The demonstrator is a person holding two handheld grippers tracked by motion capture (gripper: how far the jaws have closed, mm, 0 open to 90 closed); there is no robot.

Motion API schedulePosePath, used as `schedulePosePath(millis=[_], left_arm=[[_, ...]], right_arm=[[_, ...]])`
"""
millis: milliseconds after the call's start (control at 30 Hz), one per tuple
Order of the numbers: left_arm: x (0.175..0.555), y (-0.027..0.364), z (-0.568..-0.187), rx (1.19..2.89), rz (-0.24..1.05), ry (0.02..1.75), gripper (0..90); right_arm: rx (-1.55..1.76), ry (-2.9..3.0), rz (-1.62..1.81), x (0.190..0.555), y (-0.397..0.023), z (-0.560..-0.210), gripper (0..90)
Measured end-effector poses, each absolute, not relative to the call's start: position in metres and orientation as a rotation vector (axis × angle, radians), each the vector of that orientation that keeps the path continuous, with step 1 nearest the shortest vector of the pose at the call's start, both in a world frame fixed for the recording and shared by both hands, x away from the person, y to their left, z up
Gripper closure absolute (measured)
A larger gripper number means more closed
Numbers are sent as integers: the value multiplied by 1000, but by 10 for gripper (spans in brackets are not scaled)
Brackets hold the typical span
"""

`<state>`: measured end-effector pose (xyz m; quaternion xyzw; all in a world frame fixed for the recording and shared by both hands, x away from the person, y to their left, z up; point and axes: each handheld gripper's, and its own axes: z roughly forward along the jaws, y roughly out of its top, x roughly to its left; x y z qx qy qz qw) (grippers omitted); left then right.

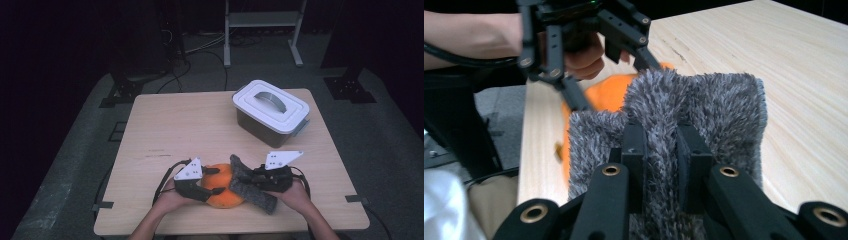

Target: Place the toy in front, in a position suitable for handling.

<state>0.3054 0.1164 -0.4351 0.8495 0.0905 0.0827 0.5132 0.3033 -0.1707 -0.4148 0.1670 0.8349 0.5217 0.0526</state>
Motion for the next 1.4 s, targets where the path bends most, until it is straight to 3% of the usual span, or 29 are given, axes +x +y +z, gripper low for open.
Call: schedulePosePath(millis=[200, 367, 733, 1033, 1133, 1400], left_arm=[[305, 117, -427, 2053, 225, 208, 285], [303, 117, -428, 2081, 209, 206, 333], [299, 121, -431, 2092, 192, 175, 342], [302, 125, -422, 2075, 190, 202, 287], [301, 124, -425, 2099, 181, 188, 348], [299, 126, -428, 2103, 169, 186, 352]], right_arm=[[511, 2557, 1565, 301, -167, -420, 762], [513, 2569, 1573, 299, -171, -422, 760], [601, 2558, 1573, 304, -193, -426, 759], [522, 2560, 1555, 301, -174, -423, 759], [520, 2565, 1556, 298, -174, -423, 759], [621, 2581, 1561, 308, -188, -431, 760]])
